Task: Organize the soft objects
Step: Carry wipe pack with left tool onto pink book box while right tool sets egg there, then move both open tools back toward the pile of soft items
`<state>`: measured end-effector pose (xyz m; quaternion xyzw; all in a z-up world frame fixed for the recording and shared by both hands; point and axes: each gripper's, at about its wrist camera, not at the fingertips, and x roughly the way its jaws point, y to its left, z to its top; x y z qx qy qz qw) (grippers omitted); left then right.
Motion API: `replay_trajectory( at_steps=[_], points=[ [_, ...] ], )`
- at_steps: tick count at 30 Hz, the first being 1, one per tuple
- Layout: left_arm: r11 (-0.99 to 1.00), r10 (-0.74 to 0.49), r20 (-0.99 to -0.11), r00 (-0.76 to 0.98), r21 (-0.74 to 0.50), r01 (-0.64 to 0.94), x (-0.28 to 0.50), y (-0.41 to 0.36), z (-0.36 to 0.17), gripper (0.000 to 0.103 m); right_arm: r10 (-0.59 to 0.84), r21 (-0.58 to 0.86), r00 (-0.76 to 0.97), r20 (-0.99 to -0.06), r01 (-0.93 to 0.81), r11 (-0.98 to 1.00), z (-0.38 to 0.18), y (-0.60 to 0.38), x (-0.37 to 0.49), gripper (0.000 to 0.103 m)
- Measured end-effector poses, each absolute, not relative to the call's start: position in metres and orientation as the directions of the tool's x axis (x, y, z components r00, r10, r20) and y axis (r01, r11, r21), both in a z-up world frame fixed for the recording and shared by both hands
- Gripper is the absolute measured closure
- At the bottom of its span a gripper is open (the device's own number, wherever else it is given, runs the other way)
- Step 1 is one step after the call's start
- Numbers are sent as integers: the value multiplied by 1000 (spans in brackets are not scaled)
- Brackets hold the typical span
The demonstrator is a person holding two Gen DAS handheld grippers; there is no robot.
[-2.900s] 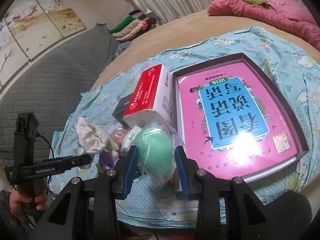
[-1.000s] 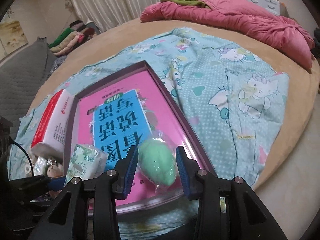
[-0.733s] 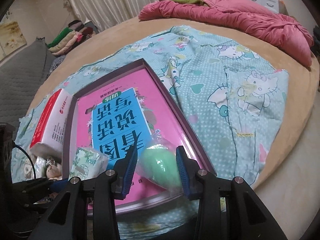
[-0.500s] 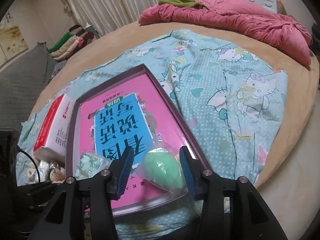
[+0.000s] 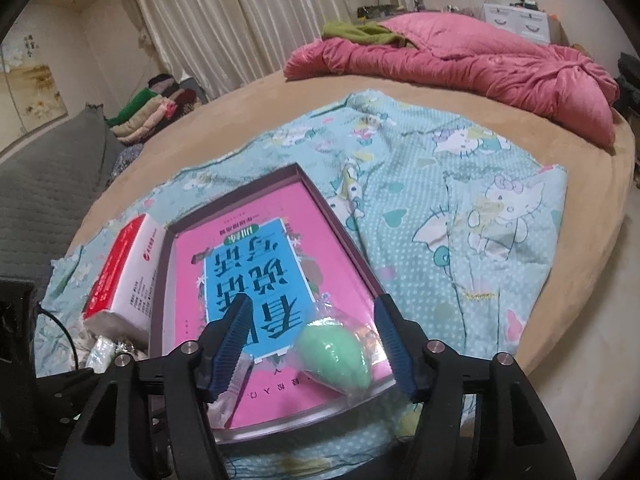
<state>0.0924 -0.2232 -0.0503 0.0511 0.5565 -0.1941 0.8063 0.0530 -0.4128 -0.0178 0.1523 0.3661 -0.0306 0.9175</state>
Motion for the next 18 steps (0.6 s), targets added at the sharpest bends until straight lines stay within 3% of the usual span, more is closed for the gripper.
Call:
replay_trajectory(
  at_steps=[18],
  points=[
    [959,-194,-855,482,-62,276,64,-152,11,27,151,256,766,-624,18,967,25,-353,38,29]
  ],
)
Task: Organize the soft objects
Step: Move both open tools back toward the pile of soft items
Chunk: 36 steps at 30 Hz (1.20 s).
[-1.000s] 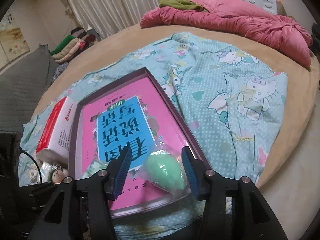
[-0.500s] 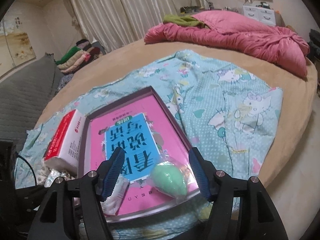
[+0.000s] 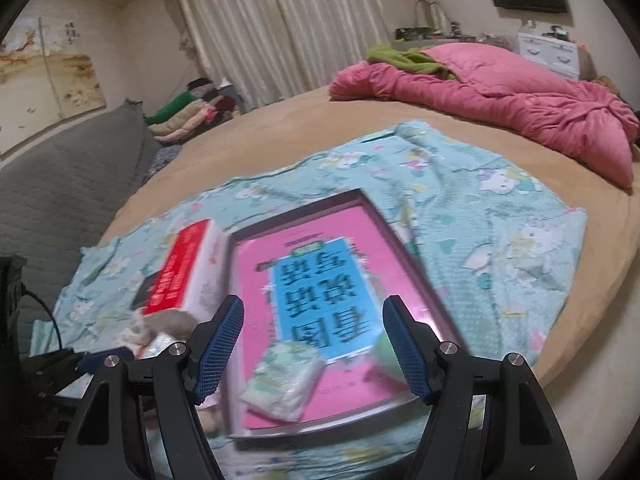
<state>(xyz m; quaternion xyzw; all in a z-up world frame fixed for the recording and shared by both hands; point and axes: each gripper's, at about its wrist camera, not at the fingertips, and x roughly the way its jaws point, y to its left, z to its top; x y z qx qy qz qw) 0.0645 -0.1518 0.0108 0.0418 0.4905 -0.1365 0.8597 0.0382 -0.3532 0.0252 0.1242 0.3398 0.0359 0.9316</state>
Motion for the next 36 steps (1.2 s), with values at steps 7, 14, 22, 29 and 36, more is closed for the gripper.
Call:
replay_trajectory(
  at_steps=[7,14,22,29,36],
  points=[
    [974,-173,-836,521,-66,219,63,-120,24,25,213,241,748,-628,-74,968,33,-314,35,29],
    [984,-161,-831,532,-93,152,65,-83,27,25,236,203,729,-642,-135,970,35,-285,33,29],
    [991,-130,-832,539,-128,40,71,-28,23,25,253,174,706,-662,-183,968,31,-262,33,29],
    [985,-122,-840,529,-169,-41,78,13,7,25,275,176,666,-693,-214,961,19,-245,40,29],
    [972,-168,-847,505,-227,-58,85,28,-16,25,313,213,604,-733,-234,949,-1,-222,52,29]
  ],
)
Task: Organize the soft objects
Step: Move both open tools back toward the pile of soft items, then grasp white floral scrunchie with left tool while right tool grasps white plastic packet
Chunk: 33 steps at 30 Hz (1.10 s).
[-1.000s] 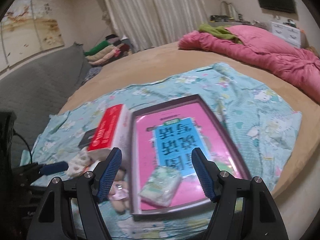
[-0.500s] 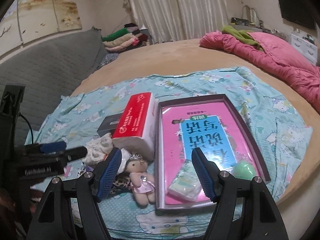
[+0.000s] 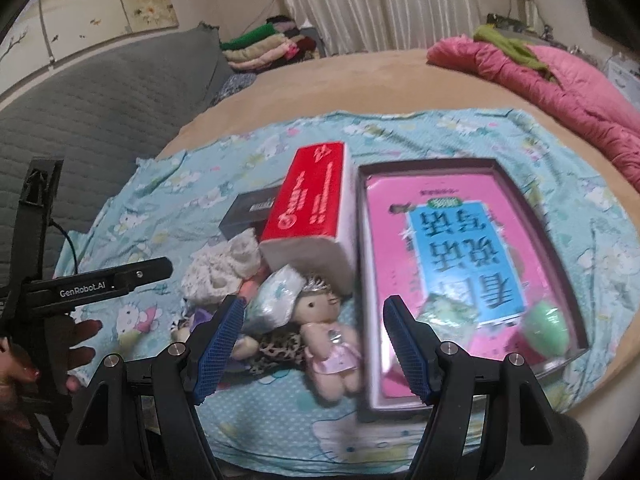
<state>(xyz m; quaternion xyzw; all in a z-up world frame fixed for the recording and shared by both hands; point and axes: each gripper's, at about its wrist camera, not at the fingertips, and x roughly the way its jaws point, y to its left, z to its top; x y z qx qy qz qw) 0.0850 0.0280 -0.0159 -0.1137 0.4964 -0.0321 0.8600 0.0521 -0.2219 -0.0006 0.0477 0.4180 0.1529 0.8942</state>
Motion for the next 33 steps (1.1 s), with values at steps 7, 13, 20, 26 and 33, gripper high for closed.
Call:
replay_trajectory(
  at_steps=[7,13,20,26,33],
  points=[
    [952,-233,-851,471,-299,-69,104,32,-40,25,320,240,545,-775,-215,947,-24,-205,70,29],
    [944,-267,-850,455,-325,-53,118,31,-53,25,324,251,513,-795,-208,945,-39,-192,82,37],
    [942,-295,-845,446,-336,-15,120,28,-60,33,331,253,473,-816,-223,941,-52,-175,91,69],
    [942,-300,-855,424,-336,-13,123,28,-68,53,376,284,459,-805,-259,923,-57,-172,96,81],
    [927,-326,-831,451,-375,-22,122,41,-64,86,380,257,497,-781,-298,919,-43,-176,89,83]
  ],
)
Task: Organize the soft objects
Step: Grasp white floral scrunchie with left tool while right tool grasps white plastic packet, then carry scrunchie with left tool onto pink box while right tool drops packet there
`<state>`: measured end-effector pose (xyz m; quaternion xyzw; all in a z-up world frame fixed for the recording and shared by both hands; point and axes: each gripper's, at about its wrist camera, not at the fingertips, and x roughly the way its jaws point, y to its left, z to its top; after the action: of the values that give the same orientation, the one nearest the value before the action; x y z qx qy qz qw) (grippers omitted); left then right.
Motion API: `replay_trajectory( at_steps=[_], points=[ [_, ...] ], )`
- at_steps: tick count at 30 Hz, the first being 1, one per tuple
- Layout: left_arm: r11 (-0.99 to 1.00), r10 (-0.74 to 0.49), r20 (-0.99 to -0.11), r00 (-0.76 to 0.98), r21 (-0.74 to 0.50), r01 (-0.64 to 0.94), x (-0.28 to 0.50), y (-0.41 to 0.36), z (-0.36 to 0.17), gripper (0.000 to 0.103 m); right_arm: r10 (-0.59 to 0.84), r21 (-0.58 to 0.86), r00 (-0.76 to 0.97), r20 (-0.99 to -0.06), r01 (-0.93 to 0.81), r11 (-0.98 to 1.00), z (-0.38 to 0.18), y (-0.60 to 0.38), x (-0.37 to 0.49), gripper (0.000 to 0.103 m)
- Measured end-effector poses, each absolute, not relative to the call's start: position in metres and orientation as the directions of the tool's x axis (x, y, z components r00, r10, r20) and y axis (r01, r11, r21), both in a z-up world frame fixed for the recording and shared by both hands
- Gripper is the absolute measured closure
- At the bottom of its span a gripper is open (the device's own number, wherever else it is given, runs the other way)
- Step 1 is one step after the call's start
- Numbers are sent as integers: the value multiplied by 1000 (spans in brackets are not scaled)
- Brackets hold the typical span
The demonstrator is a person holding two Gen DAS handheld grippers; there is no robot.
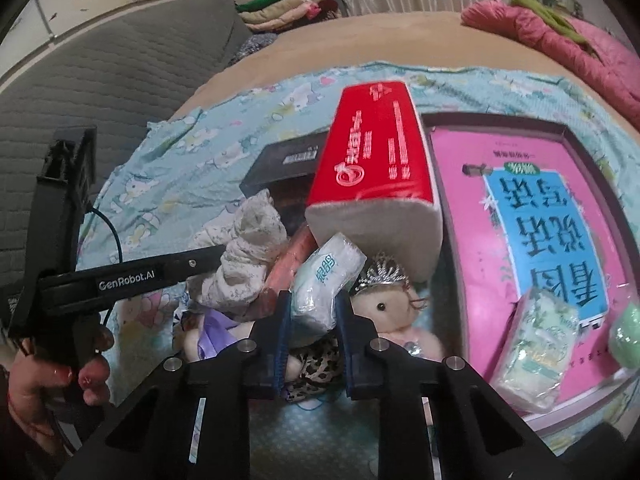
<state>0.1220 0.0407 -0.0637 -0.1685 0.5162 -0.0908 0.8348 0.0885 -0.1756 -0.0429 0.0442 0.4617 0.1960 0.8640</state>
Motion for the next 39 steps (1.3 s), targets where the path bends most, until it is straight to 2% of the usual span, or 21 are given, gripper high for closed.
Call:
replay_trajectory(
  at_steps=[6,20,39],
  points=[
    [932,-310,-819,482,-361,-14,113,43,-52,94,371,206,533,-761,-343,916,-27,-178,79,83],
    [935,-305,-768,563,-353,24,86,42,-4,94,397,229,603,-692,-337,913,5,-203,68,83],
    [944,-328,-723,607,-279,178,70,-33,62,94,380,276,720,-580,-265,924,48,-266,49,83]
  ],
)
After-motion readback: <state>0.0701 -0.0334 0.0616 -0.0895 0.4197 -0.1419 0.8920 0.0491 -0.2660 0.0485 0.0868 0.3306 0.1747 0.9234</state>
